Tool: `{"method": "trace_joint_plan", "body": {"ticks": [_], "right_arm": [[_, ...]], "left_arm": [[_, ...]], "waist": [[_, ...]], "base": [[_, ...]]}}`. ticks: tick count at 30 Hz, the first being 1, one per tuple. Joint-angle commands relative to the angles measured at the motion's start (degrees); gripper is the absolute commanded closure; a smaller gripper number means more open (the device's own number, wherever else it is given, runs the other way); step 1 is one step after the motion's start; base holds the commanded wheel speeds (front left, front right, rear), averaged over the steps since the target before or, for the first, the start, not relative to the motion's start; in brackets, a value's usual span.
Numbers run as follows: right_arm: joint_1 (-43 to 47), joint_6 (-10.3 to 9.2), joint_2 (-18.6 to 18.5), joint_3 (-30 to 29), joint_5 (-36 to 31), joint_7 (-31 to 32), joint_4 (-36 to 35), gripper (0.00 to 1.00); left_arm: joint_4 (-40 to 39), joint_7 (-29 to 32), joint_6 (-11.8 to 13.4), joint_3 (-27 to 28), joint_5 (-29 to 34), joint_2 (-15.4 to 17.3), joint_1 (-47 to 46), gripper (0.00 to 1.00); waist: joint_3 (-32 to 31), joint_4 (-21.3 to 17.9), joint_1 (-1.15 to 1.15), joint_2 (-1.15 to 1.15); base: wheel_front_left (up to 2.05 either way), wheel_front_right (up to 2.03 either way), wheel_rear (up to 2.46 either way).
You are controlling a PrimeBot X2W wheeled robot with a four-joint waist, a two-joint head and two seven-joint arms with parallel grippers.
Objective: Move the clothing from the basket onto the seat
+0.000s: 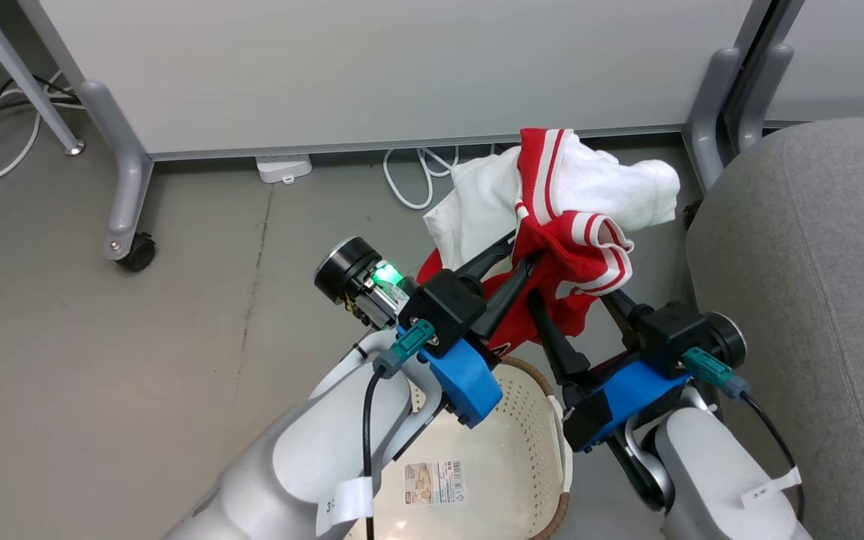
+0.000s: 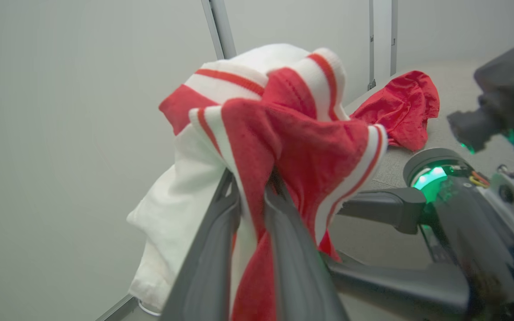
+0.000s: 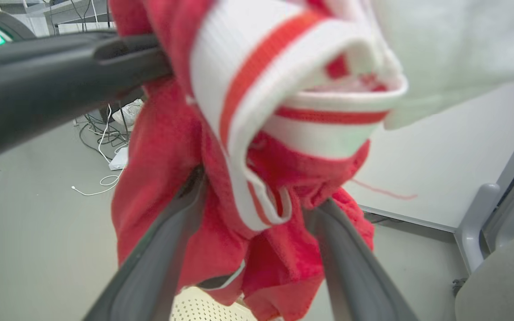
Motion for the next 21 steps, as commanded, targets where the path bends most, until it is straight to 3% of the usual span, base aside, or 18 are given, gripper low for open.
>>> {"method": "trace_joint_plan", "body": {"ticks": [1, 2, 3, 21], "right_arm": [[-1.07, 0.01, 0.23, 0.47, 0.45, -0.20, -0.06, 0.29], [-1.33, 0.01, 0.33, 0.90, 0.92, -0.20, -0.23, 0.96], [-1.45, 0.01, 0.36, 1.11, 1.25, -0.20, -0.33, 1.00], [0.35, 0.01, -0.53, 2.65, 2.07, -0.20, -1.84, 1.00]], "left_arm": [[-0.25, -0.29, -0.15, 0.09, 0.33, -0.14, -0.45, 1.00], [-0.22, -0.29, -0.19, 0.15, 0.39, -0.16, -0.32, 1.00], [-0.18, -0.29, -0.23, 0.24, 0.38, -0.17, -0.19, 1.00], [0.77, -0.28, -0.60, 1.61, 1.18, -0.25, 1.14, 1.00]], "waist": [[0.09, -0.02, -0.01, 0.00], [0.12, -0.04, -0.01, 0.00], [0.13, -0.08, -0.01, 0.00], [-0.75, -0.82, -0.01, 0.00]], "base": [[0.00, 0.00, 0.00], [0.00, 0.00, 0.00], [0.00, 0.00, 0.00], [0.00, 0.00, 0.00]]}}
